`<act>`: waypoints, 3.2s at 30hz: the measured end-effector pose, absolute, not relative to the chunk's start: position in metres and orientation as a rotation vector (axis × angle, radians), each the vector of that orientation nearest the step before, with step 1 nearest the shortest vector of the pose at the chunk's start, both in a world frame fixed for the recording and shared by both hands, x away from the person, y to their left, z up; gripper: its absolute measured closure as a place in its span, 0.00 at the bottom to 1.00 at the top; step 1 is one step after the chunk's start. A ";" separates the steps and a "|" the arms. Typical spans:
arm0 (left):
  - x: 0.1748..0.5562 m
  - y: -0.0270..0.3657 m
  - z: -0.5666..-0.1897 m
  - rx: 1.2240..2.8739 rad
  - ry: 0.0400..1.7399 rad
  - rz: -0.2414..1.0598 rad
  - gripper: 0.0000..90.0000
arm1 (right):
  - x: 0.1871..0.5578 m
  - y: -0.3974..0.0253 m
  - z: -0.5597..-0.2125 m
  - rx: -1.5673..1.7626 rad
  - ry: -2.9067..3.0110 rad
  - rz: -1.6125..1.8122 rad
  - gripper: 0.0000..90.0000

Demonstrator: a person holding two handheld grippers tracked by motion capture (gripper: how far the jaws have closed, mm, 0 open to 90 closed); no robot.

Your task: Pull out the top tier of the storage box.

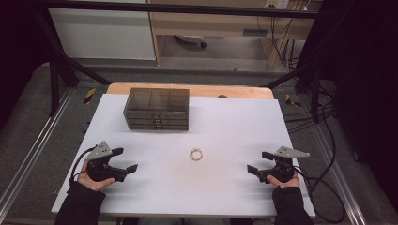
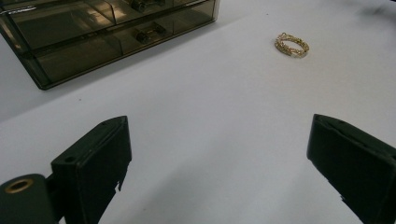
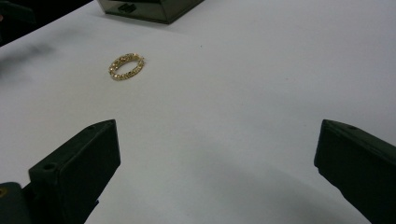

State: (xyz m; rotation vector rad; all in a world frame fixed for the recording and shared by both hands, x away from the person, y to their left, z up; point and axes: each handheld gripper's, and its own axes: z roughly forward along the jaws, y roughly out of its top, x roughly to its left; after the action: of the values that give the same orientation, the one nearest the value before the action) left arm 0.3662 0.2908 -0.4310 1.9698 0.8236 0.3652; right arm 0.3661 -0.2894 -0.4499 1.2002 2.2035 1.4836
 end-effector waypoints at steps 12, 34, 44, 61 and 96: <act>0.369 0.288 -0.428 2.014 0.780 0.397 0.07 | 0.366 -0.289 -0.450 1.197 2.205 1.473 0.01; 0.373 0.279 -0.420 2.107 0.702 0.501 0.07 | 0.366 -0.288 -0.451 1.197 2.216 1.459 0.01; 0.377 0.272 -0.414 2.150 0.647 0.571 0.07 | 0.366 -0.287 -0.451 1.196 2.220 1.453 0.01; 0.384 0.261 -0.403 2.242 0.522 0.712 0.07 | 0.366 -0.287 -0.451 1.195 2.225 1.446 0.01; 0.403 0.230 -0.404 2.396 0.238 1.049 0.08 | 0.366 -0.287 -0.452 1.192 2.230 1.437 0.01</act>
State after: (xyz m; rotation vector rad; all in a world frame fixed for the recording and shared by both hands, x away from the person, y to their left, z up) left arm 0.4031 0.2305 -0.4045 2.3955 0.2379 1.0488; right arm 0.3659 -0.2869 -0.4521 1.1922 2.2300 1.4366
